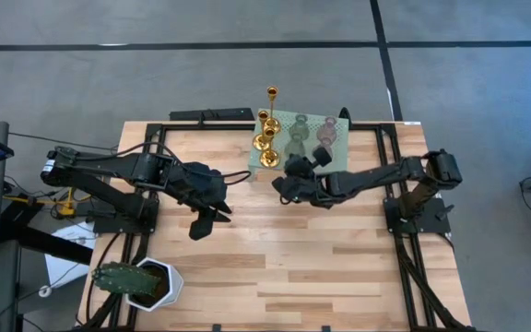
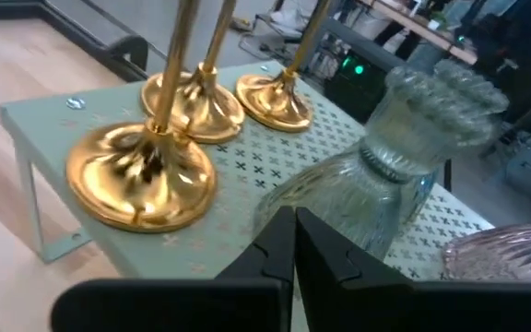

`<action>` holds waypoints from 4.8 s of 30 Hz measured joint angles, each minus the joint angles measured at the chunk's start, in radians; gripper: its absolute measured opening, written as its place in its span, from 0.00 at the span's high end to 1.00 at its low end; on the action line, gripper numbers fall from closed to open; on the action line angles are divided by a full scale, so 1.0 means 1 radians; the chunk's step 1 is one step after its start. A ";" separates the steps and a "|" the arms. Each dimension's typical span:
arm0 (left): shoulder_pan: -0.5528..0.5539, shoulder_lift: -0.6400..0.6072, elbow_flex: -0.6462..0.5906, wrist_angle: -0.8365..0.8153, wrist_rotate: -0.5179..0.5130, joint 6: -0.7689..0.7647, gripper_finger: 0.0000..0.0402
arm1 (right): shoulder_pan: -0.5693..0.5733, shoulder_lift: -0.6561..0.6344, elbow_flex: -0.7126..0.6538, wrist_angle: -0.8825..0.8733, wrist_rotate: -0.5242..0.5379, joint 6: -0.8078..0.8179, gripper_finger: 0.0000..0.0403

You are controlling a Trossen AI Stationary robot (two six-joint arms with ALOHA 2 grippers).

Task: Pick & Place candle stick holders
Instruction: Put the green candle holder on the shelf aligned with the other green candle holder, then return to Home Position

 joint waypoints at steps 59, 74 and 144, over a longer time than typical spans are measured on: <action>-0.981 -0.452 -0.363 0.273 -1.333 0.186 0.99 | 0.117 -1.141 -0.522 0.189 -1.018 -0.446 1.00; -1.091 -0.526 -0.363 0.242 -1.445 0.189 0.99 | 0.116 -1.369 -0.710 0.251 -1.017 -0.432 1.00; -0.226 -0.586 -0.475 0.600 -0.481 0.350 0.99 | 0.115 -1.458 -0.732 0.235 -0.990 -0.420 1.00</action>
